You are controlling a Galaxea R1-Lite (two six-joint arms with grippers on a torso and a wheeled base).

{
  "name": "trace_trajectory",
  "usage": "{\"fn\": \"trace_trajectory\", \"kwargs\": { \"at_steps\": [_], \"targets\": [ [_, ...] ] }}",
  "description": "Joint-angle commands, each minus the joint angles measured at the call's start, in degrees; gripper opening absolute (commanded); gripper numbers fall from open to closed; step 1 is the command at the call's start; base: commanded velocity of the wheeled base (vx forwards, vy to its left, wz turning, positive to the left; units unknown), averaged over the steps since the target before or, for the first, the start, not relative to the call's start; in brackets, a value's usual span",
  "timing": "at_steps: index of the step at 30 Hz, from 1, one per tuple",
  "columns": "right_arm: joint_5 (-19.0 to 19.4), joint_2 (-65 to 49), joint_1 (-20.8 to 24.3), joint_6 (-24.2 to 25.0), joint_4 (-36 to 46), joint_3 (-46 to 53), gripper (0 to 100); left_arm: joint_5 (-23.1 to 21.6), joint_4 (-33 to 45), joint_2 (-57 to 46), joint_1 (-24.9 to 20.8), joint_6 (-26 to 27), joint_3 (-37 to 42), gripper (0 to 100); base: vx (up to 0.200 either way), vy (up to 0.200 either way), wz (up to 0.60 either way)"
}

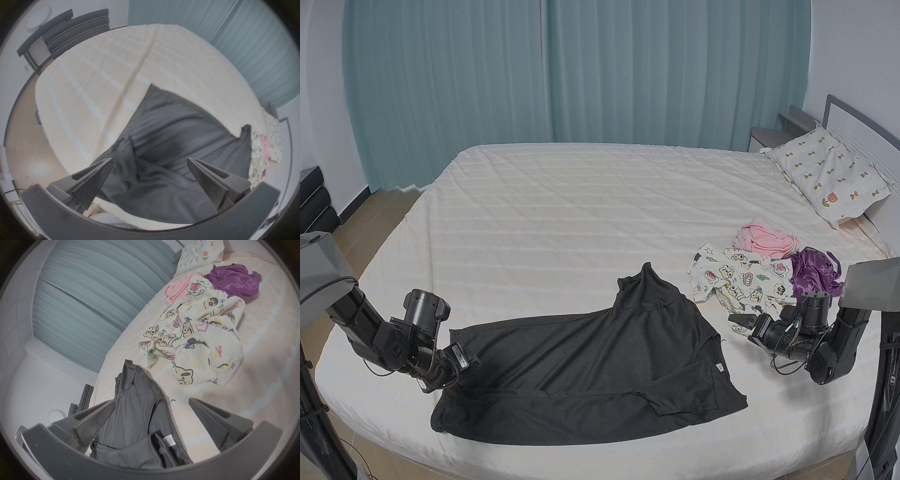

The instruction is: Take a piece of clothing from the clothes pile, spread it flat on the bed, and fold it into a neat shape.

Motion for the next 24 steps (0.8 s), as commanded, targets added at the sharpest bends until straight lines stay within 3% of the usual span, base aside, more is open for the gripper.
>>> {"fn": "trace_trajectory", "kwargs": {
  "at_steps": [1, 7, 13, 15, 21, 24],
  "targets": [
    [0.0, 0.2, 0.2, 0.0, 0.0, 0.2, 100, -2.4, -2.9, -1.4, 1.4, 0.7, -0.3, 100, 0.0, 0.0, 0.0],
    [0.0, 0.3, 0.3, 0.0, 0.0, 0.2, 100, -3.1, -6.5, -1.4, 1.4, -4.7, -1.7, 100, 0.0, 0.0, 0.0],
    [0.0, 0.3, 0.3, 0.0, 0.0, 0.3, 100, -3.2, -11.5, -1.1, 1.4, -6.1, -0.7, 100, 0.2, 0.0, 0.0],
    [0.0, 0.3, 0.3, -0.1, 0.0, 0.3, 100, -3.3, -11.7, -1.1, 1.4, -6.0, -0.7, 100, 0.0, 0.0, 0.0],
    [-0.1, 0.3, 0.6, -0.3, 0.0, 0.3, 100, -3.9, -14.5, 0.3, 5.0, -6.2, -1.3, 100, 0.0, 0.0, 0.0],
    [-0.1, 0.3, 0.7, -0.4, 0.0, 0.3, 100, -5.5, -20.5, 2.9, 7.4, -6.2, -0.7, 100, 0.0, 0.0, 0.0]
  ]
}}
